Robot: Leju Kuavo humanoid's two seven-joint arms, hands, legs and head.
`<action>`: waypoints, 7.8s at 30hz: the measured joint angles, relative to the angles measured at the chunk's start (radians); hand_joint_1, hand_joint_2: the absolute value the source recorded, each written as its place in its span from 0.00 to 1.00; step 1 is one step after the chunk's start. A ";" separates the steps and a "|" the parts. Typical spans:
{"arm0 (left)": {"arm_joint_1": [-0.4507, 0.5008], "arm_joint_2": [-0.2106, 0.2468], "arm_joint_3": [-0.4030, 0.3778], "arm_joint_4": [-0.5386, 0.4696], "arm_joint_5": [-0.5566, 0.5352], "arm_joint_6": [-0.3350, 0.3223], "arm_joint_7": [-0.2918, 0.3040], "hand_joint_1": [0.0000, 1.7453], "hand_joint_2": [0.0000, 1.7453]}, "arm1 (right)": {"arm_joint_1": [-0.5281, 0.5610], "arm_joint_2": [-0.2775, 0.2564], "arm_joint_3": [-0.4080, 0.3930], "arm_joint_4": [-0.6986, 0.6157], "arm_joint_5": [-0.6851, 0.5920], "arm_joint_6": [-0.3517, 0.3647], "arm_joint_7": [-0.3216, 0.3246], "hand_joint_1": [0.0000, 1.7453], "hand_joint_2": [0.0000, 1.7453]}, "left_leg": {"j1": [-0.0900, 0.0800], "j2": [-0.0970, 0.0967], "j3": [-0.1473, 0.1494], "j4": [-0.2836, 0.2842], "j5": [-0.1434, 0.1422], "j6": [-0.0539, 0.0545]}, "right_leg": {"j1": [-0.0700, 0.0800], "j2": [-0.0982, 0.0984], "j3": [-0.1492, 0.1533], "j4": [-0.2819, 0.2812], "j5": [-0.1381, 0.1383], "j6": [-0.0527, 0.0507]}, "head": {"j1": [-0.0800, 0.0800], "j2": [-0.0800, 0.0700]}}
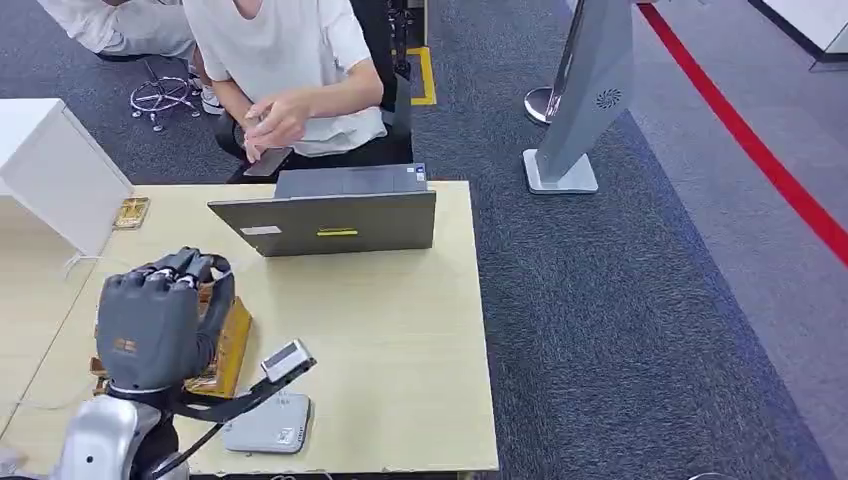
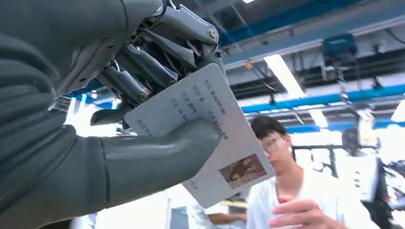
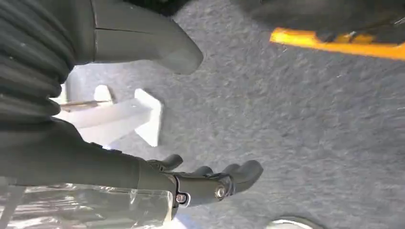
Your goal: Pass the card to the sensor for recognition and then transmit it.
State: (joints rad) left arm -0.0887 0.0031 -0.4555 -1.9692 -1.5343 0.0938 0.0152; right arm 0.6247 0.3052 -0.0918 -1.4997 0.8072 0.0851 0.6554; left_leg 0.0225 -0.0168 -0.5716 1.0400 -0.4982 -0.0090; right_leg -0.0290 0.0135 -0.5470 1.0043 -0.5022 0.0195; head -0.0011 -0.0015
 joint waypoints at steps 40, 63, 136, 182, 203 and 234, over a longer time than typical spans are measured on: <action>-0.253 -0.013 0.057 0.267 0.000 -0.089 0.024 0.00 1.00 | -0.115 0.000 -0.140 0.192 0.071 0.074 0.000 0.00 1.00 | 0.000 0.001 -0.002 0.001 0.000 0.001 | 0.000 0.001 -0.002 0.000 0.001 -0.001 | 0.000 0.000; 0.092 -0.047 0.097 -0.003 0.000 -0.451 0.037 0.00 1.00 | -0.017 0.001 -0.017 -0.037 -0.012 0.054 0.000 0.00 1.00 | 0.000 0.001 -0.004 0.000 -0.001 0.000 | 0.000 0.001 -0.003 0.000 0.000 0.000 | 0.000 0.000; 0.373 -0.029 0.385 0.091 0.000 0.090 -0.015 0.00 1.00 | -0.002 0.001 -0.065 -0.050 -0.002 0.051 0.000 0.00 1.00 | 0.000 0.002 -0.002 0.000 -0.001 0.000 | 0.000 0.002 -0.004 0.000 -0.001 0.001 | -0.001 0.000; 0.396 0.163 0.151 0.235 0.000 0.106 0.085 0.00 1.00 | 0.002 0.001 -0.072 -0.099 0.060 0.095 0.000 0.00 1.00 | 0.000 0.002 -0.003 0.000 -0.001 0.000 | 0.000 0.002 -0.003 -0.001 -0.001 0.001 | 0.000 0.000; 0.398 0.192 0.174 0.237 0.000 0.106 0.105 0.00 1.00 | 0.007 0.001 -0.086 -0.110 0.061 0.105 0.000 0.00 1.00 | 0.000 0.002 -0.003 0.000 -0.001 0.000 | 0.000 0.002 -0.004 -0.001 -0.001 0.001 | 0.000 0.000; 0.347 0.211 0.252 0.312 0.000 0.108 0.119 0.00 1.00 | 0.018 0.001 -0.087 -0.115 0.060 0.105 0.000 0.00 1.00 | 0.000 0.002 -0.003 0.000 -0.001 0.000 | 0.000 0.002 -0.003 -0.001 -0.001 0.001 | 0.000 0.000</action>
State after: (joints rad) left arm 0.2580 0.2136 -0.2033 -1.6575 -1.5347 0.2022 0.1339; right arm 0.6425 0.3059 -0.1785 -1.6148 0.8667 0.1900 0.6554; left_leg 0.0224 -0.0149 -0.5744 1.0396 -0.4991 -0.0087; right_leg -0.0293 0.0153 -0.5501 1.0038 -0.5030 0.0202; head -0.0015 -0.0015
